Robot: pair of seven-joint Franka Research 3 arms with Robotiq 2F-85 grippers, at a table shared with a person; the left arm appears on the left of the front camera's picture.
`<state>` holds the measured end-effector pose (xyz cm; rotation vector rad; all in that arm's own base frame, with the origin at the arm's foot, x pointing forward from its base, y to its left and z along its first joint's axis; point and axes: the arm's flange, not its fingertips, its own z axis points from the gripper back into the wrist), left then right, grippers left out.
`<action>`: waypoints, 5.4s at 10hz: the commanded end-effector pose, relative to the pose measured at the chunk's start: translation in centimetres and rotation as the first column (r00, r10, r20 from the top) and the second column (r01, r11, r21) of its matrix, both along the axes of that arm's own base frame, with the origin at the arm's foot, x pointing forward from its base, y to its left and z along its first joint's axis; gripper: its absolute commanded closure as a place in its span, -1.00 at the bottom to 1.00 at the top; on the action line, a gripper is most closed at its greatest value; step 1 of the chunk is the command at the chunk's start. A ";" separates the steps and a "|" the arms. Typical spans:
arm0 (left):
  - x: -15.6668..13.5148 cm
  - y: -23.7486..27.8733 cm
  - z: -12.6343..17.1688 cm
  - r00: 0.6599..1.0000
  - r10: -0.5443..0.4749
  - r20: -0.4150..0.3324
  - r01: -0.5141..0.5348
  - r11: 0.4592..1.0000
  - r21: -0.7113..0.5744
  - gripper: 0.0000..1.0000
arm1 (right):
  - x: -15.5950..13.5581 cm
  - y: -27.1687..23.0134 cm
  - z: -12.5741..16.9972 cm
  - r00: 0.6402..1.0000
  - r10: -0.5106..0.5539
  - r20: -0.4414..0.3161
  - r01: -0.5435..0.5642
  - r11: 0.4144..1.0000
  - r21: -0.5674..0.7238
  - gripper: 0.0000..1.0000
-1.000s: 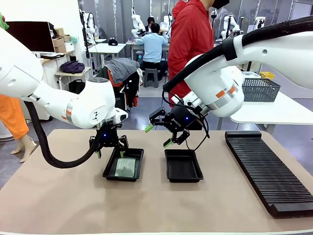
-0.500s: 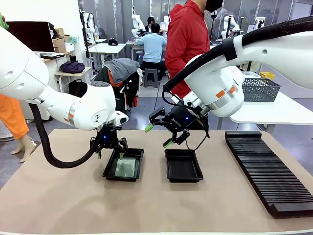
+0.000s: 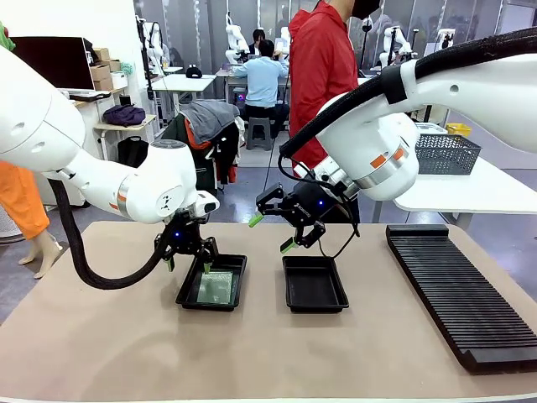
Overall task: Inspect and transfer BCBs to ESD trays.
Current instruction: Pick up the ESD tray and place it on the left side of the table.
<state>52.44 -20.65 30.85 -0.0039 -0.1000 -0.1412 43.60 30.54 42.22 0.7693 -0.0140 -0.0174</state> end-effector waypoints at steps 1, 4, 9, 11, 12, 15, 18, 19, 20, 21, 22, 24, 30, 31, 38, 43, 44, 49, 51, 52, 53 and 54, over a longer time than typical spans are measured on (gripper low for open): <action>0.0 0.2 0.1 0.999 -0.005 -0.045 0.004 1.000 -0.019 -1.00 | 0.2 0.2 0.0 1.000 -0.001 -0.004 0.001 1.000 -0.006 -1.00; -0.1 0.0 -0.1 1.000 0.003 -0.012 -0.003 1.000 -0.004 -1.00 | 0.2 0.2 0.0 1.000 -0.001 -0.004 0.001 1.000 -0.006 -1.00; -1.1 0.2 -0.2 0.997 0.038 -0.060 -0.040 0.999 -0.023 -0.90 | 0.2 0.2 0.0 1.000 -0.001 -0.004 0.001 1.000 -0.006 -1.00; -1.3 0.3 -0.1 0.997 0.039 -0.073 -0.042 0.999 -0.033 -0.71 | 0.2 0.2 0.0 1.000 -0.001 -0.004 0.001 1.000 -0.006 -1.00; -1.4 0.4 -0.1 0.997 0.036 -0.074 -0.039 0.999 -0.038 -0.63 | 0.2 0.2 0.0 1.000 -0.001 -0.004 0.001 1.000 -0.006 -1.00; -1.6 0.9 0.3 0.996 0.045 -0.072 -0.047 0.998 -0.036 -0.26 | 0.2 0.2 0.0 1.000 -0.001 -0.004 0.001 1.000 -0.006 -1.00; -1.3 1.0 0.4 0.997 0.041 -0.072 -0.044 0.998 -0.038 0.05 | 0.2 0.2 0.0 1.000 -0.001 -0.004 0.001 1.000 -0.006 -1.00; -1.2 1.1 0.3 0.996 0.041 -0.074 -0.045 0.998 -0.042 0.20 | 0.2 0.2 0.0 1.000 -0.001 -0.004 0.001 1.000 -0.006 -1.00; -1.2 1.1 0.3 0.996 0.045 -0.073 -0.048 0.998 -0.041 0.28 | 0.2 0.2 0.0 1.000 -0.001 -0.004 0.001 1.000 -0.006 -1.00; -1.2 1.2 0.2 0.996 0.045 -0.078 -0.048 0.998 -0.039 0.43 | 0.2 0.2 0.0 1.000 -0.001 -0.004 0.001 1.000 -0.006 -1.00; -1.2 1.3 0.1 0.996 0.050 -0.077 -0.054 0.998 -0.042 0.41 | 0.2 0.2 0.0 1.000 -0.001 -0.004 0.001 1.000 -0.006 -1.00; -1.1 1.2 -0.1 0.995 0.050 -0.085 -0.053 0.998 -0.044 0.64 | 0.2 0.2 0.0 1.000 -0.001 -0.004 0.001 1.000 -0.006 -1.00; -1.7 1.2 -0.5 0.994 0.061 -0.092 -0.068 0.995 -0.067 1.00 | 0.2 0.2 0.0 1.000 -0.001 -0.004 0.001 1.000 -0.006 -1.00; -2.0 0.9 -0.5 0.993 0.061 -0.101 -0.068 0.996 -0.059 1.00 | 0.2 0.2 0.0 1.000 -0.001 -0.004 0.001 1.000 -0.006 -1.00; -1.6 1.4 0.3 0.995 0.080 -0.062 -0.085 0.993 -0.077 0.95 | 0.2 0.2 0.0 1.000 -0.001 -0.004 0.001 1.000 -0.006 -1.00; -2.3 6.1 -0.1 0.996 0.046 -0.073 -0.063 0.966 -0.252 0.95 | 0.2 0.2 0.0 1.000 -0.001 -0.004 0.001 1.000 -0.006 -1.00; -2.2 7.1 -0.2 0.997 0.039 -0.071 -0.058 0.957 -0.283 0.95 | 0.2 0.2 0.0 1.000 -0.001 -0.004 0.001 1.000 -0.006 -1.00; -2.8 12.3 0.9 0.999 0.014 -0.047 -0.032 0.916 -0.401 0.95 | 0.2 0.2 0.0 1.000 -0.001 -0.004 0.001 1.000 -0.006 -1.00; -2.9 15.6 1.2 0.998 0.025 -0.062 -0.049 0.904 -0.425 0.95 | 0.2 0.2 0.0 1.000 -0.001 -0.004 0.001 1.000 -0.006 -1.00; -3.1 17.3 1.4 0.997 0.034 -0.067 -0.059 0.904 -0.423 0.95 | 0.2 0.2 0.0 1.000 -0.001 -0.004 0.001 1.000 -0.006 -1.00; -3.5 19.5 1.6 0.997 0.044 -0.069 -0.069 0.907 -0.414 0.95 | 0.2 0.2 0.0 1.000 -0.001 -0.004 0.001 1.000 -0.006 -1.00; -4.0 21.6 1.7 0.995 0.062 -0.072 -0.085 0.915 -0.394 0.95 | 0.2 0.2 0.0 1.000 -0.001 -0.004 0.001 1.000 -0.006 -1.00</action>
